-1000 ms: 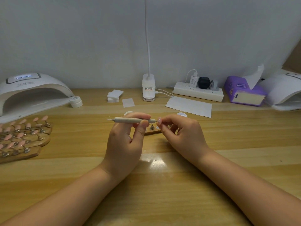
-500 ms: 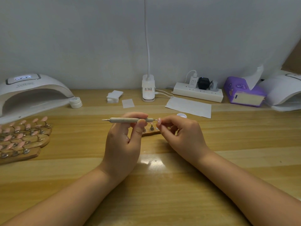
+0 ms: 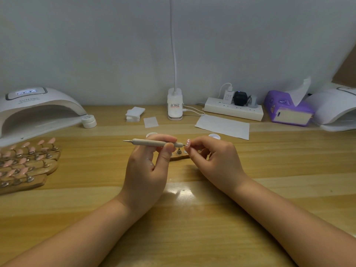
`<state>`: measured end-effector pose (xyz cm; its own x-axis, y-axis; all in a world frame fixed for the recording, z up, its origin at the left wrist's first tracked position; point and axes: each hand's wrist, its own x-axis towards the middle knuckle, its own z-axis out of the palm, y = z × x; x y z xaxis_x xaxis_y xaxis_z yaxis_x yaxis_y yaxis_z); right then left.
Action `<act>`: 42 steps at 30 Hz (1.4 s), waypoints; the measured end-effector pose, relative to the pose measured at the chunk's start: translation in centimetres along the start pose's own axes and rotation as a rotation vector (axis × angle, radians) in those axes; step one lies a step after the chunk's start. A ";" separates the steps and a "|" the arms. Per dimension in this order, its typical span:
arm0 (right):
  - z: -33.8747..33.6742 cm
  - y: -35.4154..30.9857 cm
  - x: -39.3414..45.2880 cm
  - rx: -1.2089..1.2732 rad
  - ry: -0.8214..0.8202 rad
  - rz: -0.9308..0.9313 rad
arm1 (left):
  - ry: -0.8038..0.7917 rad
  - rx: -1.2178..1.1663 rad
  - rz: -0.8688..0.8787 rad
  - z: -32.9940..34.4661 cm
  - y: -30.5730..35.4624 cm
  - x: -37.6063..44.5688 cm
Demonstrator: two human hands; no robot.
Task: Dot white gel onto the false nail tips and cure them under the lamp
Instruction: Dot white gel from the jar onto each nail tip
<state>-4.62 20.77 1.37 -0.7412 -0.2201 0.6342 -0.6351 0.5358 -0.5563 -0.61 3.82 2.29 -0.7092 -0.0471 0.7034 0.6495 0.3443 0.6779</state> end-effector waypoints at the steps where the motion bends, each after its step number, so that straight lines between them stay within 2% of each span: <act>1: 0.0 0.0 0.0 0.000 -0.006 0.000 | -0.004 -0.001 -0.002 0.0 0.0 0.0; 12: -0.1 0.0 0.0 -0.011 -0.014 0.002 | -0.006 0.002 -0.004 0.1 -0.1 0.0; 18: -0.1 -0.2 0.1 0.042 0.029 -0.011 | 0.060 0.007 0.018 -0.2 0.1 0.1; 33: -0.1 -0.4 0.0 0.060 0.068 -0.051 | 0.100 -0.034 -0.085 -0.1 -0.2 0.2; 42: -0.1 -0.3 0.2 0.011 0.037 -0.037 | 0.167 -0.182 -0.398 -0.1 -0.8 0.6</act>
<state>-4.56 20.72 1.70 -0.7084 -0.2089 0.6742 -0.6648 0.5185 -0.5378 -1.53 3.46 2.18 -0.8690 -0.2971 0.3957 0.3841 0.0993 0.9179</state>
